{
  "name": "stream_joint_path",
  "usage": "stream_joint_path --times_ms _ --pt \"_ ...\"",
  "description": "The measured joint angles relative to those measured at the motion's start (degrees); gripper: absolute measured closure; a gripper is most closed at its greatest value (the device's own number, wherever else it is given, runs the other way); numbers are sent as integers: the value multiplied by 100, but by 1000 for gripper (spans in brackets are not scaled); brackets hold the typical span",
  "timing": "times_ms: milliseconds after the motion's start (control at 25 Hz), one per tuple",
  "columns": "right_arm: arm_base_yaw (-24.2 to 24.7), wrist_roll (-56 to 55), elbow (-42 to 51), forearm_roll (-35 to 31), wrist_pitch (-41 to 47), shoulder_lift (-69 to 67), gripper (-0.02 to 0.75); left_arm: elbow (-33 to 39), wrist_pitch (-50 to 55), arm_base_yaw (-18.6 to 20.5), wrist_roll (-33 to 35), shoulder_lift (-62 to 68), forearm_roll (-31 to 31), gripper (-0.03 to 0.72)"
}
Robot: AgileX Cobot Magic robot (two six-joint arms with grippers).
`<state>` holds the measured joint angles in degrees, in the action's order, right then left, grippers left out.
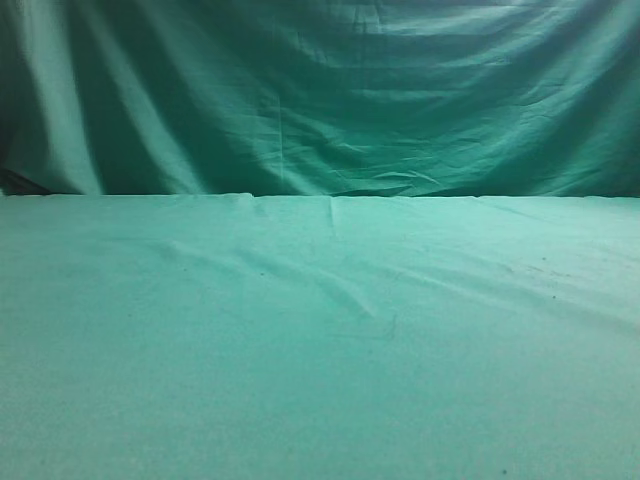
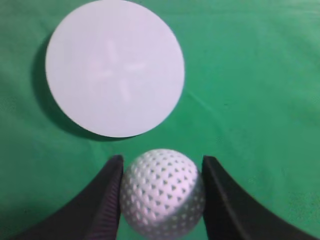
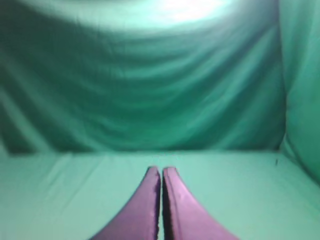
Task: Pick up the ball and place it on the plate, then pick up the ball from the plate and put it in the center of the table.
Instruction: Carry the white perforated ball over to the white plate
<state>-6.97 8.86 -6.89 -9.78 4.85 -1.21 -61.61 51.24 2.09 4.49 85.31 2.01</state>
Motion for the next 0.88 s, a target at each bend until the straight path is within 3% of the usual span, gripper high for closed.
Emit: stream_joint_path --times_ms 200,320,520,880 --pt "0 88 -1202 96 2527 -1264 738 0 -318 438 -105 0 -25 382" --pt "0 197 -1371 130 2873 -2005 738 0 -480 501 -131 0 -269 382" --pt "0 379 -1381 -382 3499 -2586 738 0 -615 501 -181 25 -592 382" --pt "0 690 -2259 -228 4928 -3437 738 0 -901 501 -268 639 -743 382"
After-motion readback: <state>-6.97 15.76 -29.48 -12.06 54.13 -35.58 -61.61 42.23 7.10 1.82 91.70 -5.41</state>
